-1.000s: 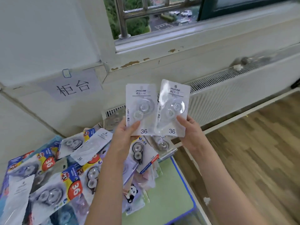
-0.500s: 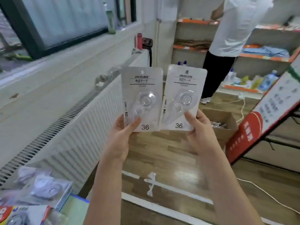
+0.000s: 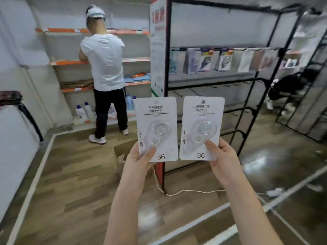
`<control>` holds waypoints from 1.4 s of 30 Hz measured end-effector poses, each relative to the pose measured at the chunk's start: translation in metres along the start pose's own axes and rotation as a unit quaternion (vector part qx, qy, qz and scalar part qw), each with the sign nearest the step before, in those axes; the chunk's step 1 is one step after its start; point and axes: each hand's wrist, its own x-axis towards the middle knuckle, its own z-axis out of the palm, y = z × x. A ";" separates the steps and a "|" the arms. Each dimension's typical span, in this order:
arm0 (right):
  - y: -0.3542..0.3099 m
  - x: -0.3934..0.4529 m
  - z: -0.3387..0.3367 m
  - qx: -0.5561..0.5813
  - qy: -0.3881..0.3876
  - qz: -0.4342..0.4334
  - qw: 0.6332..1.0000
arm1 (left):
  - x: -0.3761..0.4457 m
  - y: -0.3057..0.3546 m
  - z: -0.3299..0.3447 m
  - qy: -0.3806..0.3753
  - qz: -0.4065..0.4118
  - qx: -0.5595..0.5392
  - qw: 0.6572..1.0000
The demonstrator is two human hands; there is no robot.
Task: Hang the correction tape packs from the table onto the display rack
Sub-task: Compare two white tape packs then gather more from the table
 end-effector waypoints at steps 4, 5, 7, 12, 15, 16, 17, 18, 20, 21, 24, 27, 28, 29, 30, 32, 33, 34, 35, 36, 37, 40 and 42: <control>-0.031 0.029 -0.070 0.002 0.069 -0.022 0.997 | 0.039 -0.028 0.068 -0.063 -0.009 0.004 0.998; -0.037 0.037 -0.084 0.003 0.081 -0.025 0.996 | 0.049 -0.034 0.082 -0.079 -0.013 0.009 0.997; -0.047 0.053 -0.108 0.004 0.096 -0.030 0.995 | 0.072 -0.046 0.107 -0.099 -0.027 0.013 0.995; -0.058 0.112 -0.161 -0.008 0.132 -0.034 0.991 | 0.134 -0.076 0.173 -0.129 -0.043 0.014 0.991; -0.066 0.158 -0.189 -0.009 0.162 -0.055 0.985 | 0.179 -0.092 0.210 -0.160 -0.045 0.030 0.986; -0.071 0.176 -0.198 -0.002 0.172 -0.061 0.983 | 0.196 -0.096 0.222 -0.170 -0.044 0.033 0.984; -0.077 0.194 -0.207 0.004 0.179 -0.064 0.982 | 0.214 -0.100 0.235 -0.177 -0.043 0.034 0.983; -0.083 0.213 -0.215 0.010 0.184 -0.067 0.981 | 0.232 -0.102 0.249 -0.184 -0.042 0.032 0.981; -0.099 0.251 -0.230 0.009 0.191 -0.075 0.979 | 0.268 -0.107 0.277 -0.203 -0.032 0.023 0.978; -0.106 0.269 -0.237 0.005 0.195 -0.082 0.977 | 0.286 -0.111 0.290 -0.212 -0.029 0.023 0.977; -0.126 0.315 -0.258 -0.003 0.204 -0.101 0.974 | 0.331 -0.123 0.331 -0.232 -0.020 0.021 0.972; -0.139 0.349 -0.284 -0.018 0.212 -0.105 0.971 | 0.362 -0.136 0.370 -0.243 -0.029 0.017 0.969; -0.142 0.359 -0.293 -0.023 0.217 -0.104 0.970 | 0.370 -0.140 0.381 -0.246 -0.031 0.018 0.968; -0.146 0.369 -0.302 -0.028 0.221 -0.103 0.969 | 0.379 -0.144 0.392 -0.249 -0.031 0.019 0.968; -0.150 0.380 -0.312 -0.031 0.224 -0.104 0.968 | 0.389 -0.149 0.403 -0.250 -0.032 0.021 0.968; -0.156 0.401 -0.331 -0.034 0.228 -0.107 0.967 | 0.406 -0.157 0.423 -0.251 -0.031 0.026 0.967; -0.159 0.413 -0.342 -0.035 0.226 -0.108 0.967 | 0.415 -0.161 0.432 -0.251 -0.028 0.027 0.967; -0.163 0.425 -0.351 -0.036 0.220 -0.108 0.969 | 0.423 -0.164 0.441 -0.250 -0.024 0.027 0.968; -0.166 0.437 -0.361 -0.038 0.212 -0.107 0.971 | 0.431 -0.168 0.450 -0.247 -0.020 0.029 0.968; -0.169 0.450 -0.371 -0.039 0.201 -0.106 0.973 | 0.438 -0.172 0.459 -0.242 -0.017 0.034 0.970; -0.173 0.464 -0.380 -0.039 0.190 -0.104 0.975 | 0.444 -0.175 0.468 -0.237 -0.014 0.037 0.971; -0.183 0.510 -0.405 -0.040 0.151 -0.099 0.983 | 0.461 -0.186 0.497 -0.194 -0.006 0.036 0.980; -0.191 0.542 -0.419 -0.055 0.118 -0.087 0.988 | 0.473 -0.193 0.517 -0.159 0.008 0.031 0.987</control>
